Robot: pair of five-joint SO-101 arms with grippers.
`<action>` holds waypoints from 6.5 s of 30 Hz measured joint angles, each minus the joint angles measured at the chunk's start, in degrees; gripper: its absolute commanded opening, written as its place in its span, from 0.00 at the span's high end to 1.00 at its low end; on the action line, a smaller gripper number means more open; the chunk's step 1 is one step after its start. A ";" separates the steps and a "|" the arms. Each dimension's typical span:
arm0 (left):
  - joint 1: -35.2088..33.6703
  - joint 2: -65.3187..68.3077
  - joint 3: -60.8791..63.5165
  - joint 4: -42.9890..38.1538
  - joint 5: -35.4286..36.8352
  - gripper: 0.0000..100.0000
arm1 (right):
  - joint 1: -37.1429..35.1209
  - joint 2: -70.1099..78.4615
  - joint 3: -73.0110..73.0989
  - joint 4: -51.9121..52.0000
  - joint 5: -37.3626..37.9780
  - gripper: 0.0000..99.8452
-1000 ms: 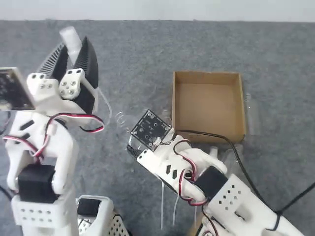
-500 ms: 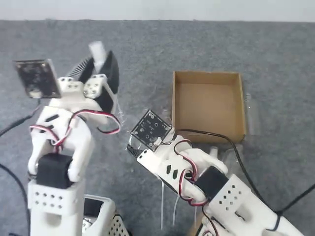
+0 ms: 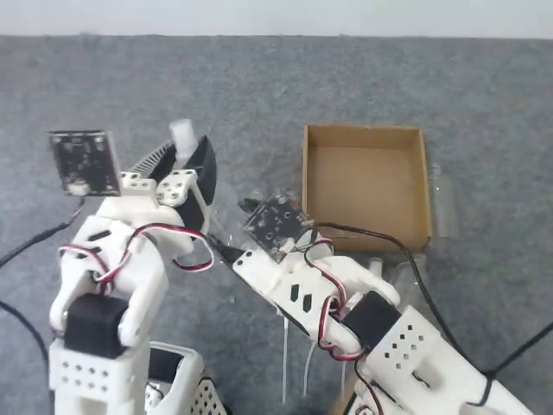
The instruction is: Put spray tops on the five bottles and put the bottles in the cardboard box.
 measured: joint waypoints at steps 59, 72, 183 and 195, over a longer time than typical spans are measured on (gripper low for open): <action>-14.86 -10.11 4.04 11.25 -15.82 0.73 | 10.81 0.09 2.55 -11.96 -1.93 0.99; 8.26 -30.42 26.02 7.56 -18.64 0.64 | 11.69 0.53 -14.68 2.90 -3.87 0.99; -14.86 -19.69 29.98 -8.53 -13.54 0.93 | 9.76 5.27 -14.33 37.45 -1.76 0.84; -24.35 26.37 3.52 -8.53 -13.54 0.80 | 21.63 5.10 -13.54 48.09 13.80 0.82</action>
